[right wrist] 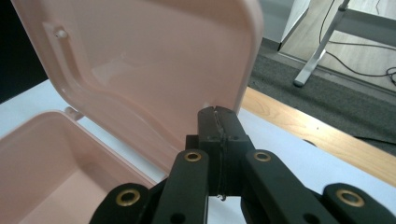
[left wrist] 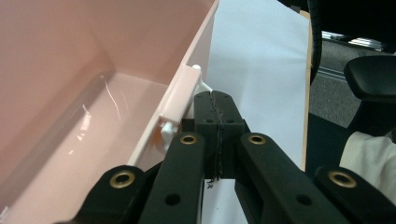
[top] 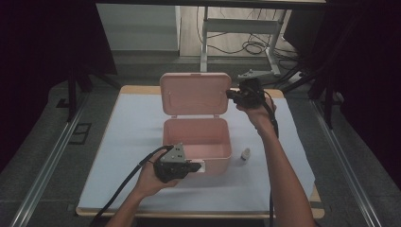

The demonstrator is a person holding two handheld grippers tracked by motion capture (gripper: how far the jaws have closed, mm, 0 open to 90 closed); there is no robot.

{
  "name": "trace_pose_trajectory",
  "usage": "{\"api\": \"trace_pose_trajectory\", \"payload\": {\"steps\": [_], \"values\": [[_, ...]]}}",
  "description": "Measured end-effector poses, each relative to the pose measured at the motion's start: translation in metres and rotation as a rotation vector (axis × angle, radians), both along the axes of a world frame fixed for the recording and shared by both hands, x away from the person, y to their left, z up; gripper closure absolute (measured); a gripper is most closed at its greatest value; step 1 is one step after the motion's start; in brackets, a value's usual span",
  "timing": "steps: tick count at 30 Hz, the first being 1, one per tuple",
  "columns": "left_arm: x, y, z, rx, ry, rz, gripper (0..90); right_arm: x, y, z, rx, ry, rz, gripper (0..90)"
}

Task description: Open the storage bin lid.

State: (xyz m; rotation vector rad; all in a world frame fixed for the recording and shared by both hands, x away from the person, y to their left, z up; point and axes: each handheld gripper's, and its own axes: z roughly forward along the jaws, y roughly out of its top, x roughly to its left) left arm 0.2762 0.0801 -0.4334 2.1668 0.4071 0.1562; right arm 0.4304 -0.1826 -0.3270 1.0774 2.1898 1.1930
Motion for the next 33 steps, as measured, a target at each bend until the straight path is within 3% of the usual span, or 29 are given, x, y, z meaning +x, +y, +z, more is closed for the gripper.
{"api": "trace_pose_trajectory", "payload": {"steps": [9,23,33], "values": [[0.000,0.000,0.000,-0.004,0.002,0.001,90.0,0.010,0.000,-0.022,-0.004,0.039,-0.008,89.9],[-0.001,0.001,-0.001,-0.009,0.003,-0.002,90.0,0.001,-0.014,-0.014,-0.013,0.029,-0.011,89.6],[0.000,0.002,-0.002,-0.019,0.010,0.004,90.0,-0.010,-0.025,-0.019,-0.024,0.046,0.000,86.6]]}}
